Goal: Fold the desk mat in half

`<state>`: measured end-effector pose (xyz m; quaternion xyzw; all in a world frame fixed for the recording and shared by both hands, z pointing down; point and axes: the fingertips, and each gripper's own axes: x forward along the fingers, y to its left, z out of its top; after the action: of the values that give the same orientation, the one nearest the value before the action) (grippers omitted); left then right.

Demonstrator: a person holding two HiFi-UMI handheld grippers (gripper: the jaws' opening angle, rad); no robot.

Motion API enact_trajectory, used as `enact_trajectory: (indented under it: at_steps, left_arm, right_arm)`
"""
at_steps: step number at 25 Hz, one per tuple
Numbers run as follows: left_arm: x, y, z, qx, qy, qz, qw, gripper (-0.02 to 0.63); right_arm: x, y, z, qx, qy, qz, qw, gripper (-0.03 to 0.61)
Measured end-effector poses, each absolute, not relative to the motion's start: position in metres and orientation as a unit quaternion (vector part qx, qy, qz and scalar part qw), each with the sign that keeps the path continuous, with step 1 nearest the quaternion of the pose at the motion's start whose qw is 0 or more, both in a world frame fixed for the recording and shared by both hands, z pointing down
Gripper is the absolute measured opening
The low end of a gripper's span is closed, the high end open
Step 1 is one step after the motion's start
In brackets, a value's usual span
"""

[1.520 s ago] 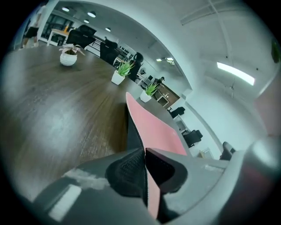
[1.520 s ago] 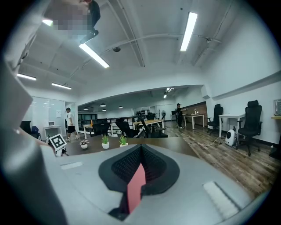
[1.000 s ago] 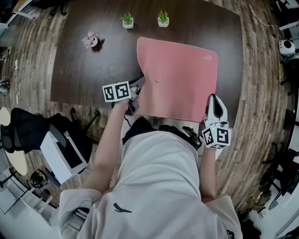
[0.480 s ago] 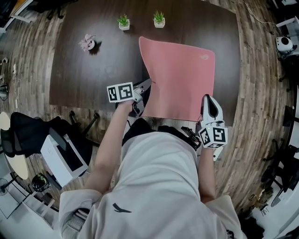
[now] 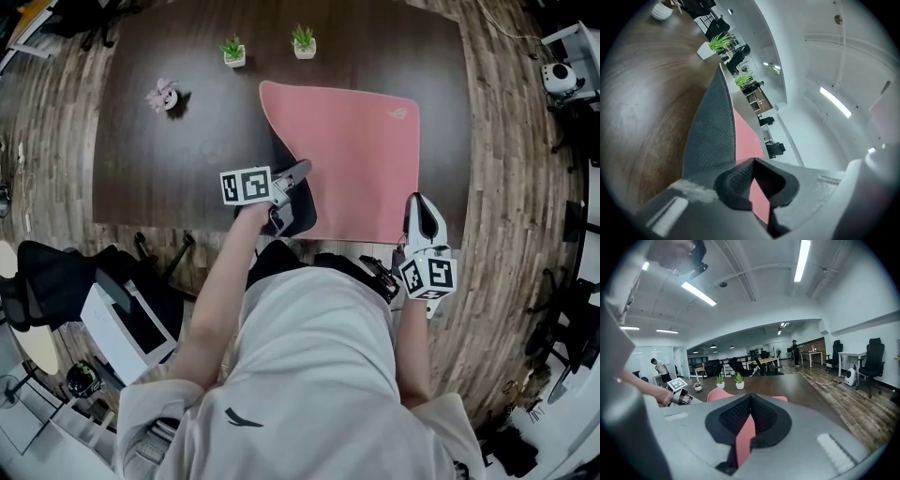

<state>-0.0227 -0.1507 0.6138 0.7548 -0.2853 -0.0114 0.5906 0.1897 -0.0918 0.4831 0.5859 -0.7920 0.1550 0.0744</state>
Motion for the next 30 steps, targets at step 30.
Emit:
enact_trajectory:
  at_steps: [30]
  left_arm:
    - [-0.035, -0.158, 0.613, 0.795, -0.351, -0.009, 0.494, 0.003]
  right_arm:
    - [0.19, -0.086, 0.48, 0.602, -0.78, 0.15, 0.076, 0.002]
